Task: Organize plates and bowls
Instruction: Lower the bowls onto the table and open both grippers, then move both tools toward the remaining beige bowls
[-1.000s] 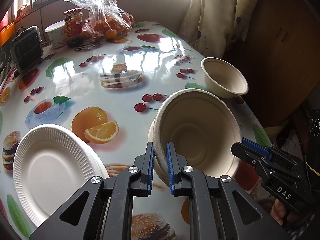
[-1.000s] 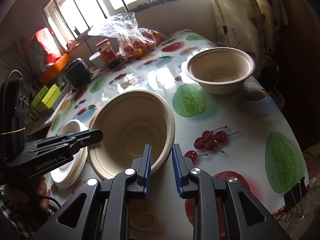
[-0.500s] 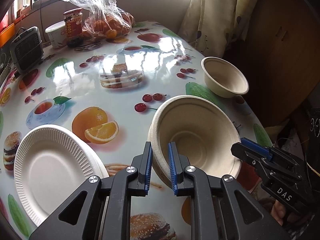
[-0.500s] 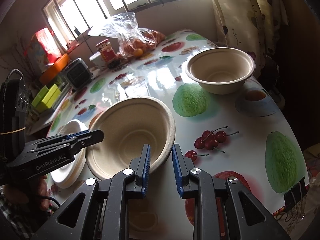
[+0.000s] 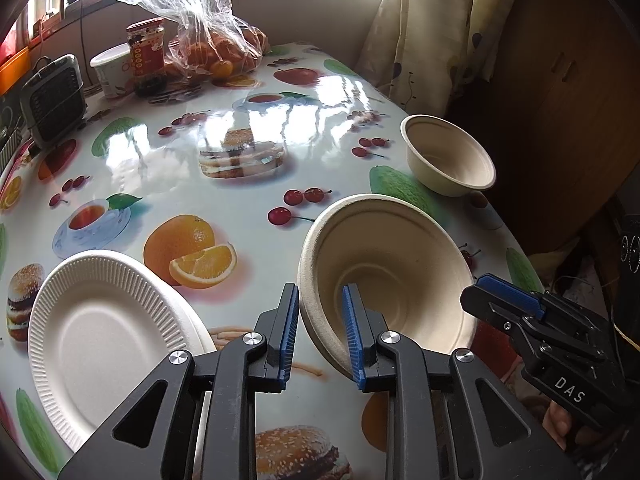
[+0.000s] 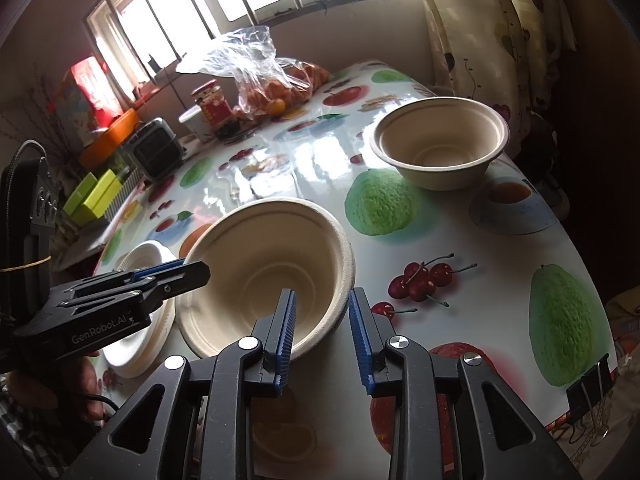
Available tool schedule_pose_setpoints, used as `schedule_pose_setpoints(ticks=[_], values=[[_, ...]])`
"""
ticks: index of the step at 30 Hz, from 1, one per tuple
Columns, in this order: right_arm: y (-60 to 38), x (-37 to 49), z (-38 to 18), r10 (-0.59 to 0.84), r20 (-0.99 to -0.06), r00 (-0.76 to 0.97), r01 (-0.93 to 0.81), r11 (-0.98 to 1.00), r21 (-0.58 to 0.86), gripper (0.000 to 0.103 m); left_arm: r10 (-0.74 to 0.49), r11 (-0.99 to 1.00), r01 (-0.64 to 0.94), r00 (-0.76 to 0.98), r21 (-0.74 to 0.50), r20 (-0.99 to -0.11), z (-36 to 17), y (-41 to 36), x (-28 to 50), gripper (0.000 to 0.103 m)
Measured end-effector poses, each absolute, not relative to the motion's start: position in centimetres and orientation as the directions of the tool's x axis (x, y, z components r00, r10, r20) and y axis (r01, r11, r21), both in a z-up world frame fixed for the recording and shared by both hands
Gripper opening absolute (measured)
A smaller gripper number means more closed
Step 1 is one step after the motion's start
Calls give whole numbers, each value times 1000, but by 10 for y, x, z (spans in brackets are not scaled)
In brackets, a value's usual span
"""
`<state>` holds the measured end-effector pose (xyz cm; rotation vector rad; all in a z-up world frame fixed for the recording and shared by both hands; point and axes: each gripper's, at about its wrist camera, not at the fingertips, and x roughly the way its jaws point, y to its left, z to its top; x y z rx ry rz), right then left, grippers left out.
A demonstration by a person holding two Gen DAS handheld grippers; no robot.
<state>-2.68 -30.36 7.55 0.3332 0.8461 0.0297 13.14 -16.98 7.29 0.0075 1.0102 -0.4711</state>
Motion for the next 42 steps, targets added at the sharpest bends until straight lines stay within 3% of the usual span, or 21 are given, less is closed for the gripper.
schedule_pose_setpoints(ticks=[18,42], values=[[-302,-28,93,63,-718,693,145,964,224,48,-373,899,399,480,-181,-794,91,-173,136,25],[-352,-19,113,-105,-688,718,260,958,124,52,-415,844,519,475,-133,-776,117,-251,178,25]])
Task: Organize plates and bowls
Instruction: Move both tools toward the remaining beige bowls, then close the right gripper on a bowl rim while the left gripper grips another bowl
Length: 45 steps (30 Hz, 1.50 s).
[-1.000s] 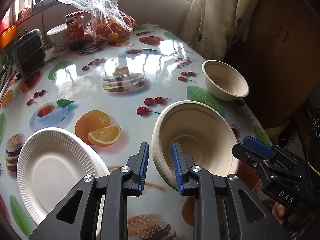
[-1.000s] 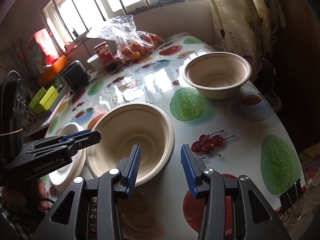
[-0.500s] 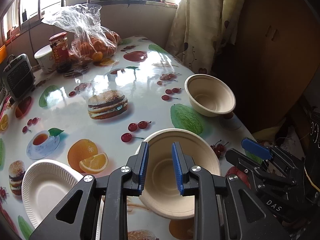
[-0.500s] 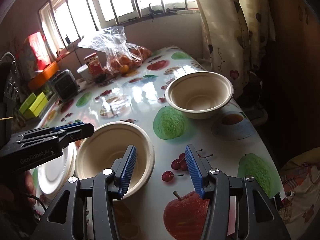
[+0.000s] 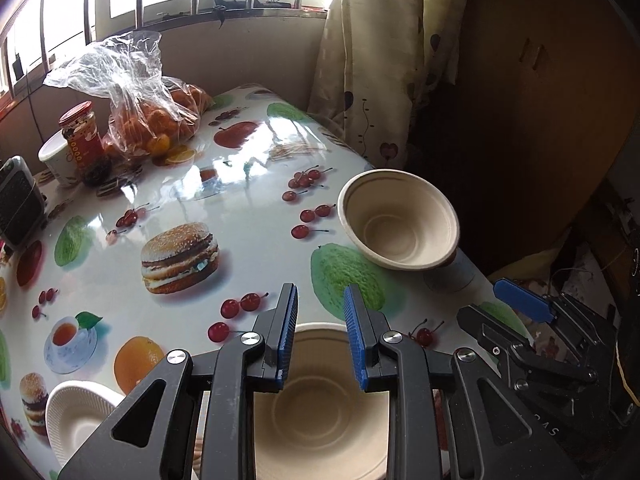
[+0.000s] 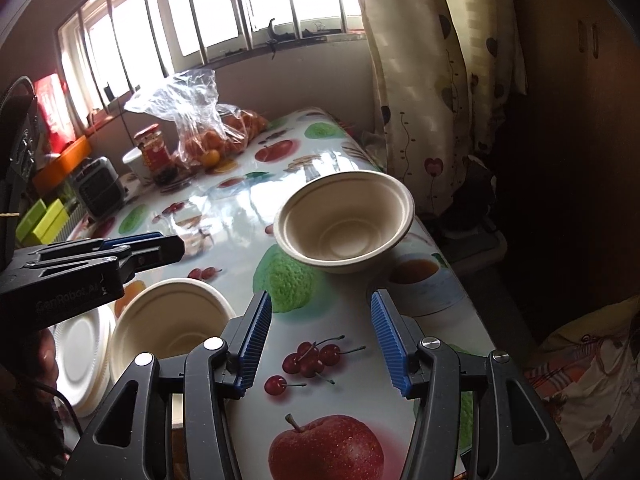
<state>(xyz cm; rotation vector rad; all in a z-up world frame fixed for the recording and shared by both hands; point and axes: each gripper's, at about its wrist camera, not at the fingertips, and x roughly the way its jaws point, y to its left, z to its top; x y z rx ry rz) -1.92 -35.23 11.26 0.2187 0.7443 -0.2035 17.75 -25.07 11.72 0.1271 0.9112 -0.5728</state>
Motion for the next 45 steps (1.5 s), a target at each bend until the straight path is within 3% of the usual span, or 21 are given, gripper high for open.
schedule_pose_setpoints(ticks=[23,45], values=[[-390,5,113,-250,-664,705,315,949,-22,53,-406,834,540,462,-113,-789,117,-291,225,25],[-426,41,91,-171,-712,681,326,941,86,52,-414,815,554,352,-170,-839,81,-317,266,25]])
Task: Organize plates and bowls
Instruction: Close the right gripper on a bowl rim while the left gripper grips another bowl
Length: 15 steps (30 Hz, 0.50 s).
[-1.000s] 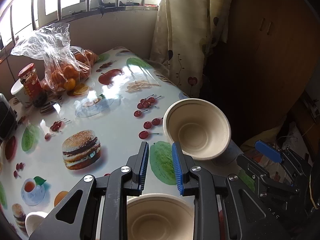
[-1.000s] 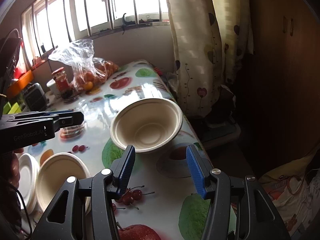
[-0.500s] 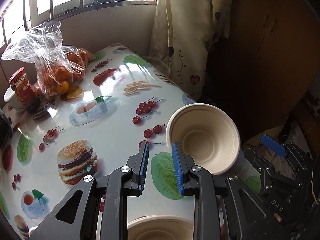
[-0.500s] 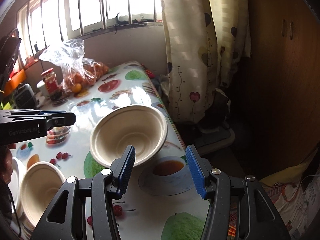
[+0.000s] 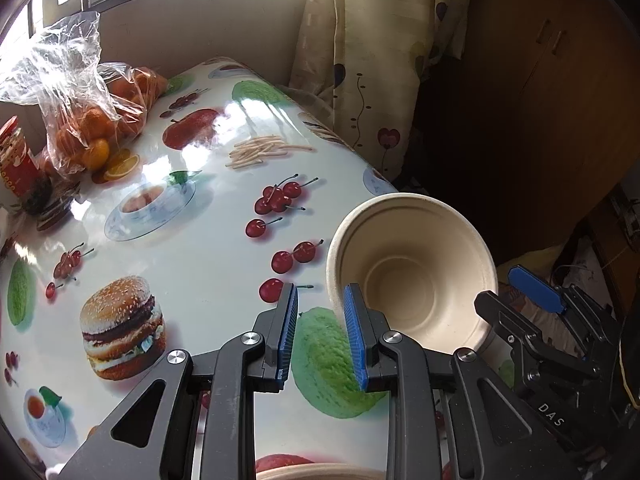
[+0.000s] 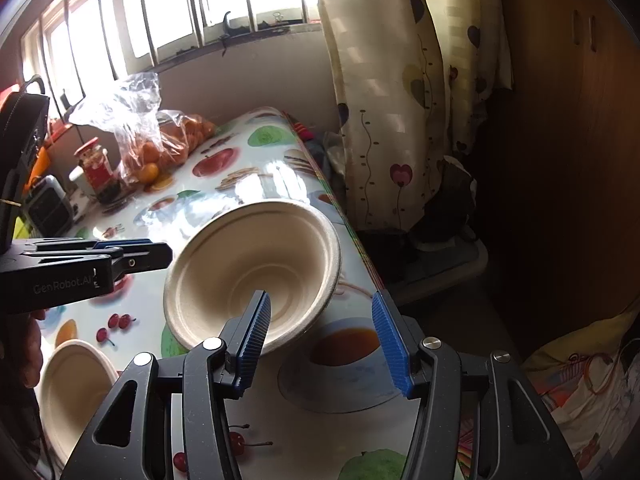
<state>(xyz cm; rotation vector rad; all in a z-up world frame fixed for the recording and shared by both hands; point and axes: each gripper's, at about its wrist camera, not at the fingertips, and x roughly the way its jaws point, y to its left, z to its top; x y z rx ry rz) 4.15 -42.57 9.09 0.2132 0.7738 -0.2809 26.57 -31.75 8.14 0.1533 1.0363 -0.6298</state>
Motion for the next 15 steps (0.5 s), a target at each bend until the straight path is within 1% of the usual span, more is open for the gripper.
schedule_pose_setpoints(ticks=[1,3,7,9,12,13,15], values=[[-426,42,90,-171,-714,679,327,941,86,51,-414,813,556,348,-170,-841,80,-319,266,25],[-427,44,88,-172,-719,674,329,941,83,45,-416,811,557,338,-176,-844,78,-321,268,25],[-430,47,84,-165,-727,667,332,939,92,41,-418,813,550,325,-190,-848,74,-321,271,25],[-430,48,83,-160,-730,665,331,939,95,36,-418,812,553,323,-189,-849,73,-322,270,25],[-429,50,82,-155,-732,663,325,941,95,32,-423,811,550,317,-199,-849,72,-323,271,25],[-429,51,82,-153,-733,662,323,941,96,31,-426,810,549,312,-204,-849,72,-324,271,23],[-428,51,82,-145,-734,664,318,943,101,26,-432,805,553,301,-214,-850,71,-325,271,21]])
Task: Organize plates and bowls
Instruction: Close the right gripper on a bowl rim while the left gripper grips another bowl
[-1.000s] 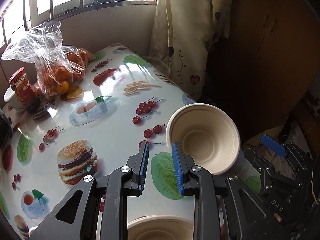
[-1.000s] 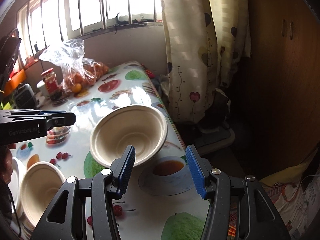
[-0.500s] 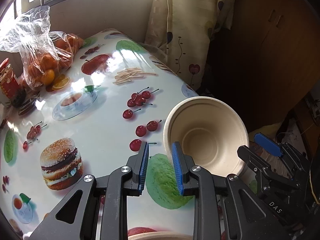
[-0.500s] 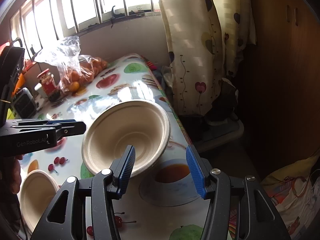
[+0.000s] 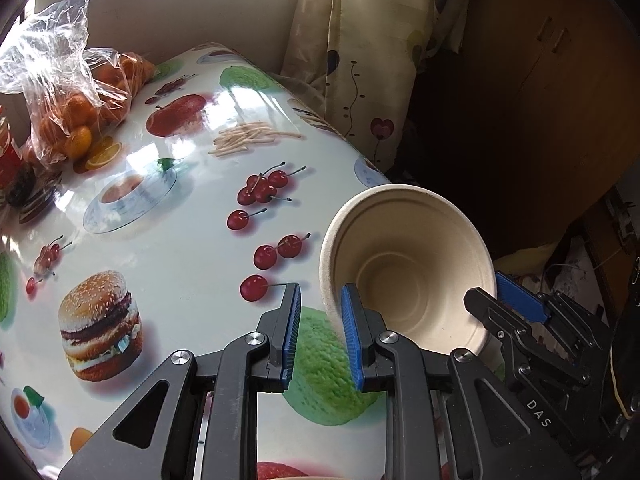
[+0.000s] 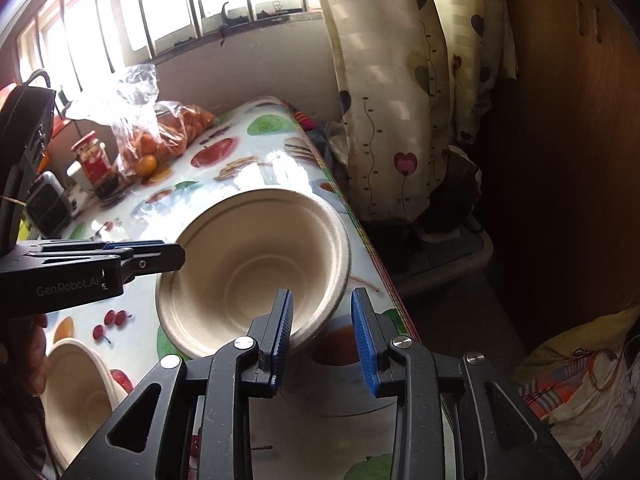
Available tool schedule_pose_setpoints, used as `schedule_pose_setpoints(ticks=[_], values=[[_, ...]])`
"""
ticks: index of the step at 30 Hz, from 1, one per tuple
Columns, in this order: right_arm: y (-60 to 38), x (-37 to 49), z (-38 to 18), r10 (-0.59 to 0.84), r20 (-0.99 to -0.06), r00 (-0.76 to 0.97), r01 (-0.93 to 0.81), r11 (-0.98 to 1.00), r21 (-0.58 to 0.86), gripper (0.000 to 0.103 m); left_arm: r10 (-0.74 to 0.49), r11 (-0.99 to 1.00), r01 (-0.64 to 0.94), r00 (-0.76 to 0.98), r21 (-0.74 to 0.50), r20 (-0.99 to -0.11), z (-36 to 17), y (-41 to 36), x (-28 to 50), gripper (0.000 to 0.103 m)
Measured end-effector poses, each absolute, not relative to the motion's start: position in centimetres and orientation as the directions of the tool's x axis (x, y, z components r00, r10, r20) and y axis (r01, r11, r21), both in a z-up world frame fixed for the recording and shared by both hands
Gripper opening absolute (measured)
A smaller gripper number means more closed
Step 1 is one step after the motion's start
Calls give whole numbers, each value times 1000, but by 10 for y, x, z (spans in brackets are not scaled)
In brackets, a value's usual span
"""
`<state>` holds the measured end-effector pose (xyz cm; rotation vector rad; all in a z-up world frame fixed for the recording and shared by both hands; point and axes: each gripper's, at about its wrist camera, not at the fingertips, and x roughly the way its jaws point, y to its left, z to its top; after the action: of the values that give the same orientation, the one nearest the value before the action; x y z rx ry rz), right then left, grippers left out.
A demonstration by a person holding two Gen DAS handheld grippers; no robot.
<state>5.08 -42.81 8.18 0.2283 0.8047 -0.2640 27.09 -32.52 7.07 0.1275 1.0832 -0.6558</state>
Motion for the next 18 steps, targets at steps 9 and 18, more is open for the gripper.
schedule_pose_setpoints(ticks=[9,18], values=[[-427,52,81,-150,-735,662,315,945,91,25,-435,806,553,309,-212,-846,71,-327,268,11],[-427,52,82,-155,-732,663,315,945,86,24,-440,807,547,308,-221,-844,72,-326,269,10]])
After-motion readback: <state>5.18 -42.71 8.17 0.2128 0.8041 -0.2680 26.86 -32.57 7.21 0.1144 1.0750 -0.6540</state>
